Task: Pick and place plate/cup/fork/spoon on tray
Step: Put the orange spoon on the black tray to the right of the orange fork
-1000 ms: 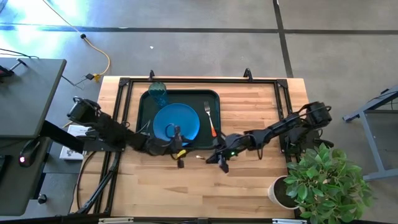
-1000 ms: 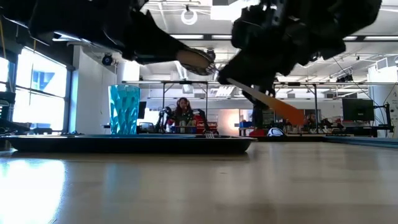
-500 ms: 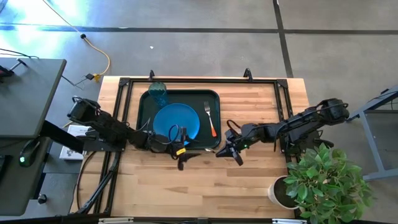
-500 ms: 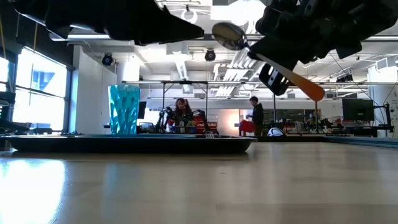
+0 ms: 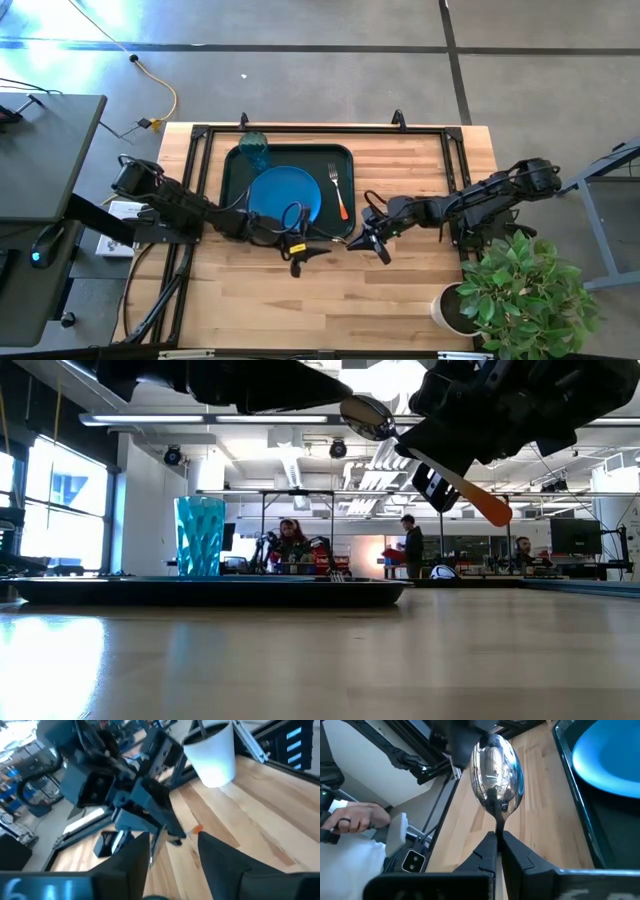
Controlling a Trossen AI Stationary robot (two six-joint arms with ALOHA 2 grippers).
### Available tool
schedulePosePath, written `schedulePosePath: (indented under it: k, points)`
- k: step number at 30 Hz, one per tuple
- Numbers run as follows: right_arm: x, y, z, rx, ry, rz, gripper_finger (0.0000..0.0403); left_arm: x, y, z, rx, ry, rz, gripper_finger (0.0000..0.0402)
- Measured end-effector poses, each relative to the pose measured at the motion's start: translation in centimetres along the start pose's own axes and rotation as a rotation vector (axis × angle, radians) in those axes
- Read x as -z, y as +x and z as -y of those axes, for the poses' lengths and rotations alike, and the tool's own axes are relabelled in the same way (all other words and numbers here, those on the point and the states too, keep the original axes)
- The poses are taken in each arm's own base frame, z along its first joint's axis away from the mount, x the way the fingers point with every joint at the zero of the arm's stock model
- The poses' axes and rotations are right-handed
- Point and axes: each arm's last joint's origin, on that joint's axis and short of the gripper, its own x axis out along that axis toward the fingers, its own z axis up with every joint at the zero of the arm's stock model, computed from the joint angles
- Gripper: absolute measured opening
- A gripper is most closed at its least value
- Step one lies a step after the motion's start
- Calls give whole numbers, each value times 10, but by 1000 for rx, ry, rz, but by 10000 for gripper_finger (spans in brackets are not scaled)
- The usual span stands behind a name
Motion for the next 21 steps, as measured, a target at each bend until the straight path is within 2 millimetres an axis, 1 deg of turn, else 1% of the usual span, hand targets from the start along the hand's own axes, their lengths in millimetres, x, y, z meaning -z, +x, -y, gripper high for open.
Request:
schedulePosePath:
  k: [4,7,13,18,21]
  points:
    - [1,1,-2,-6,-2,-1,0,4,2,-5,-17,-33,-13,127]
    - [1,1,-2,-10,0,2,0,6,4,-8,-18,-45,-17,113]
    - [0,1,-3,-11,2,4,0,8,5,-14,-1,-35,-6,96]
    - [0,1,-3,-12,2,5,0,9,7,-18,72,-41,34,85]
    - [-1,1,-3,-19,-2,18,0,9,10,-19,75,-40,27,75]
